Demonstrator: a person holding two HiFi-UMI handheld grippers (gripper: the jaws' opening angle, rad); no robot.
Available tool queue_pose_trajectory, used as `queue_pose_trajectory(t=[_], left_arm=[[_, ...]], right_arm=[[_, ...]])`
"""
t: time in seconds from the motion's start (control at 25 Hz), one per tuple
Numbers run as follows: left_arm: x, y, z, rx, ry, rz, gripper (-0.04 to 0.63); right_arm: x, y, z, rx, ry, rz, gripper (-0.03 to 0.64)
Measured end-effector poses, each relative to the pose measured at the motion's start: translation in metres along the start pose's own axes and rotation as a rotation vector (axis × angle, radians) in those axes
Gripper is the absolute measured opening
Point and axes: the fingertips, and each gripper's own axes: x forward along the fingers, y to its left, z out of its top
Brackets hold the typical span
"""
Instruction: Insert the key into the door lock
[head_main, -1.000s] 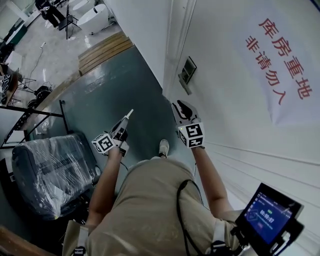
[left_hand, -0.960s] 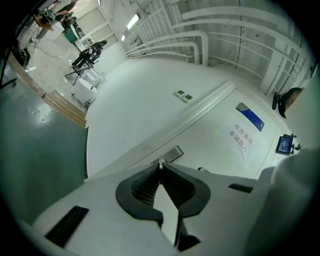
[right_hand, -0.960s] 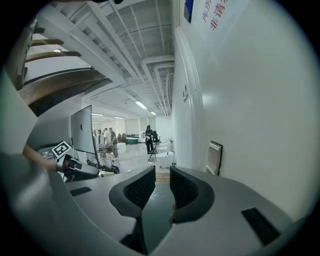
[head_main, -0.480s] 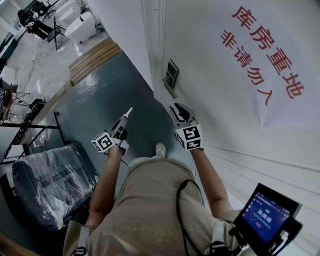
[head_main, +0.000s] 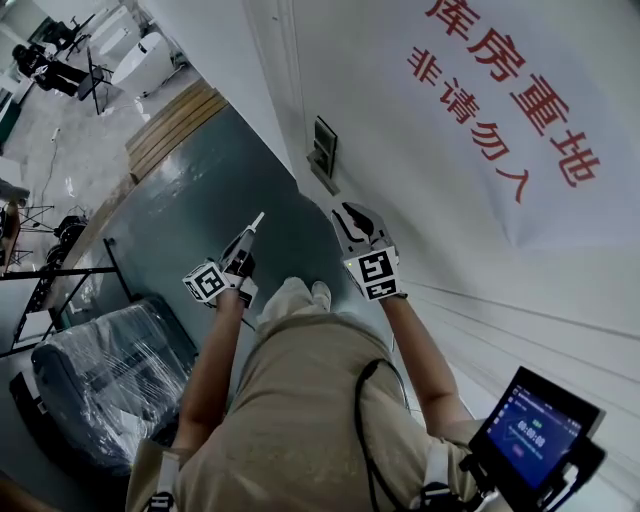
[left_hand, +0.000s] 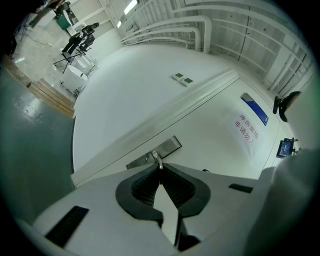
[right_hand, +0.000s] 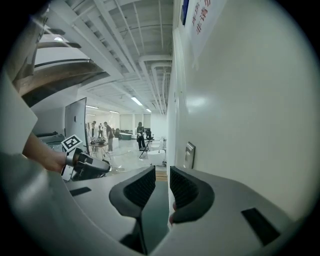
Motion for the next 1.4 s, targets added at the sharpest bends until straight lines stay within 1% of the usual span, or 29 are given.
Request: queue_pose_trajectory(t=[0.12,0.36,0.6,0.8,1.04,1.2,1.4], left_arm=[[0.012,0.001,0.0,-0.01,0.025,-0.008,0.034],[0.045,0.001,0.01,-0.005,0.08,-0.055,0.034],[0.08,0.006,0.032,-0.004,0.122,-0.093,0.032],[0.11,0.013,0.037,0.001,0.189,-0.123,0.033],[0.143,0.026,0.026,-0.026,0.272,-0.158,0.034],[0.161,0.041,0.019,-0.056,0.3,-0.161,0.032],[0.178,0.054,0.014,-0.094,0.325,-0.156,0.034]], right_arm=[[-0.002,-0.003,0.002,0.01,0.002,-0.015,0.087],[0.008,-0.009,0.001,0.036,0.016,-0.051,0.087],[0.029,-0.013,0.01,0.037,0.033,-0.068,0.087],[0.042,-0.027,0.022,0.038,0.034,-0.109,0.087],[0.054,-0.038,0.019,0.04,0.054,-0.149,0.087],[0.063,-0.04,0.009,0.049,0.072,-0.164,0.087],[0.075,-0.037,0.002,0.048,0.084,-0.16,0.087]])
